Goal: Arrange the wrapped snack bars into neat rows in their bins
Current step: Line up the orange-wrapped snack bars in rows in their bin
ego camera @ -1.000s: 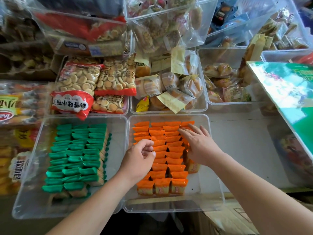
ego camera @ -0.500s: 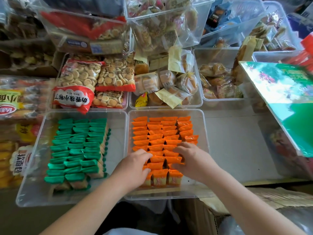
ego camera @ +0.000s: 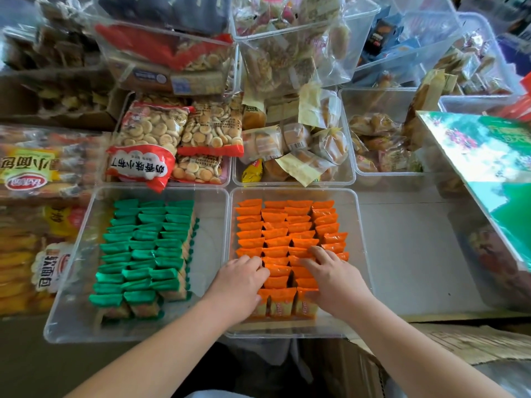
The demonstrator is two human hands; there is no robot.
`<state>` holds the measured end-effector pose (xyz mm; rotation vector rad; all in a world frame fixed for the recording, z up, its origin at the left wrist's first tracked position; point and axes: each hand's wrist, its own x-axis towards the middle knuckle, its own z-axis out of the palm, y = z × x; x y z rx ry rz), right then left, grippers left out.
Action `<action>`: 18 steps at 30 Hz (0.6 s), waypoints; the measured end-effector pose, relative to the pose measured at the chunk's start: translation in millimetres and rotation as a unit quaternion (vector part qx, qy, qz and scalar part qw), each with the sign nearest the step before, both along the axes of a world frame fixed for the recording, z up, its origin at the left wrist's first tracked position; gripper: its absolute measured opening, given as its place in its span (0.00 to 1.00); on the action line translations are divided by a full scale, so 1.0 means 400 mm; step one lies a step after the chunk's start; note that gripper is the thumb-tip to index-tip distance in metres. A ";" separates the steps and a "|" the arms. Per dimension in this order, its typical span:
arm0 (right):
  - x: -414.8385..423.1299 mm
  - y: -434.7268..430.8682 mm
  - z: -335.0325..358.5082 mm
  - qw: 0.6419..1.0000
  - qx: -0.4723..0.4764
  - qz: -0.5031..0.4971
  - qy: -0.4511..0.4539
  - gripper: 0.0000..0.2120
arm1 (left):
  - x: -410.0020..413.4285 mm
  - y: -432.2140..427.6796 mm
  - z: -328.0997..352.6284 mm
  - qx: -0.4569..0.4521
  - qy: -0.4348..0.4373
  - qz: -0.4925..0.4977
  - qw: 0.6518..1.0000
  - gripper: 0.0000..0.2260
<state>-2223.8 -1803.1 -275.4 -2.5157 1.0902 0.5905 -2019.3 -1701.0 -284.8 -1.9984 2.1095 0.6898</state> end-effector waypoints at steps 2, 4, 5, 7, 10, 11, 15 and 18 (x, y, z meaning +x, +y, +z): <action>-0.009 -0.015 0.008 1.000 -0.002 -0.015 -0.016 0.32 | 0.006 -0.005 0.005 -0.010 0.036 0.032 0.999 0.20; -0.024 -0.043 0.012 0.998 -0.029 -0.022 -0.042 0.28 | 0.012 -0.024 0.009 -0.022 0.050 0.052 0.997 0.22; -0.033 -0.059 0.012 0.997 -0.050 -0.012 -0.050 0.25 | 0.014 -0.038 0.010 -0.023 0.052 0.059 0.997 0.23; -0.055 -0.097 0.007 0.993 -0.113 0.021 -0.039 0.19 | 0.010 -0.075 0.011 -0.004 0.053 0.070 0.996 0.27; -0.083 -0.159 0.020 0.986 -0.153 0.054 0.040 0.26 | -0.008 -0.126 0.008 0.029 0.062 0.079 0.995 0.34; -0.087 -0.179 0.022 0.986 -0.142 0.061 0.060 0.29 | -0.014 -0.139 0.004 0.034 0.063 0.079 0.994 0.36; -0.066 -0.237 0.017 0.986 -0.106 0.111 0.064 0.39 | -0.021 -0.166 -0.007 0.047 0.048 0.079 0.995 0.42; -0.038 -0.248 -0.005 0.986 -0.096 0.116 0.069 0.46 | -0.017 -0.175 -0.016 0.034 0.038 0.092 0.994 0.44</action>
